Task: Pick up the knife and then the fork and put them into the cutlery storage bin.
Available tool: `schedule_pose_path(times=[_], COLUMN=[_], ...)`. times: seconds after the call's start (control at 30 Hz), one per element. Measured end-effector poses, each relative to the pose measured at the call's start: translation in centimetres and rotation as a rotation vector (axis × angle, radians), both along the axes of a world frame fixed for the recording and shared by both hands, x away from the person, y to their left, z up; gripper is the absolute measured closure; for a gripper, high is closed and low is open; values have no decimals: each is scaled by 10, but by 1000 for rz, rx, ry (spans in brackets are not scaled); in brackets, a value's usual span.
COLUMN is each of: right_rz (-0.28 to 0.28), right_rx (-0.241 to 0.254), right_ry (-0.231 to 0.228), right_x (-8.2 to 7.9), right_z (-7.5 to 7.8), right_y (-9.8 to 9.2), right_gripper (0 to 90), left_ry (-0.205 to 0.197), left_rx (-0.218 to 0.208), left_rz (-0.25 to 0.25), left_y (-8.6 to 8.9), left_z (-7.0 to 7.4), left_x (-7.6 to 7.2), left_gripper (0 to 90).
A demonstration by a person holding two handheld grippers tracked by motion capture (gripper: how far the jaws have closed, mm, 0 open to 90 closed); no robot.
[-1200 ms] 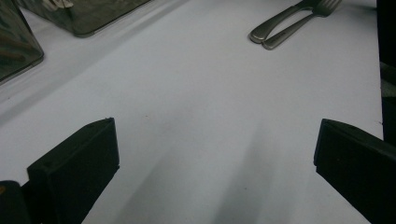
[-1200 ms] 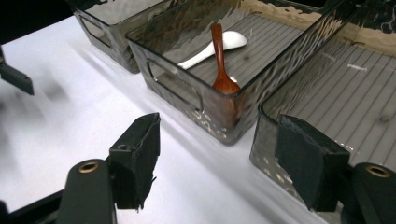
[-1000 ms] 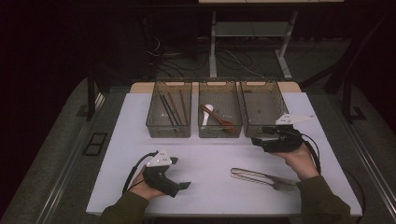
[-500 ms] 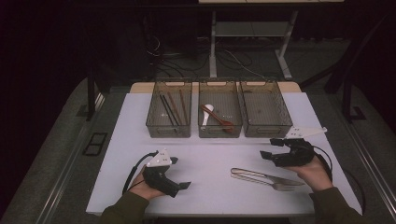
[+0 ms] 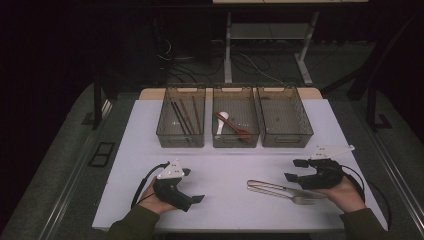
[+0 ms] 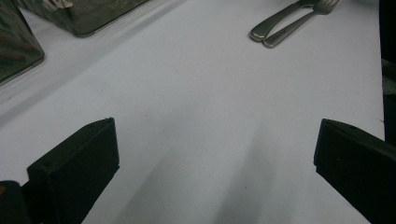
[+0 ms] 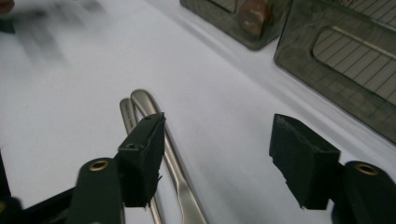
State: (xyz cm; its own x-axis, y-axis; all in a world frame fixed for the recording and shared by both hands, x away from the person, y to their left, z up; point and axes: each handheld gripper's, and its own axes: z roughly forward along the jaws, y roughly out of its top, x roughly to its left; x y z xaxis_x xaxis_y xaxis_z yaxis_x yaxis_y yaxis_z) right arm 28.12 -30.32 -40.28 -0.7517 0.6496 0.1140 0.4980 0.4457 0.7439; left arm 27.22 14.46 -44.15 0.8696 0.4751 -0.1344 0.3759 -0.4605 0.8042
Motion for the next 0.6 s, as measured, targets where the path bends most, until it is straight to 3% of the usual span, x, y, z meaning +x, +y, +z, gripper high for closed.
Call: schedule_pose_path(times=[0.6], right_rz=[187], right_rx=[-244], right_ry=[104], right_x=[0], right_z=[-5], right_y=[26], right_gripper=[540], left_ry=[2], left_rx=[5], left_rz=[-2], left_y=[-1], left_z=[-1], left_x=[1], left_gripper=[0])
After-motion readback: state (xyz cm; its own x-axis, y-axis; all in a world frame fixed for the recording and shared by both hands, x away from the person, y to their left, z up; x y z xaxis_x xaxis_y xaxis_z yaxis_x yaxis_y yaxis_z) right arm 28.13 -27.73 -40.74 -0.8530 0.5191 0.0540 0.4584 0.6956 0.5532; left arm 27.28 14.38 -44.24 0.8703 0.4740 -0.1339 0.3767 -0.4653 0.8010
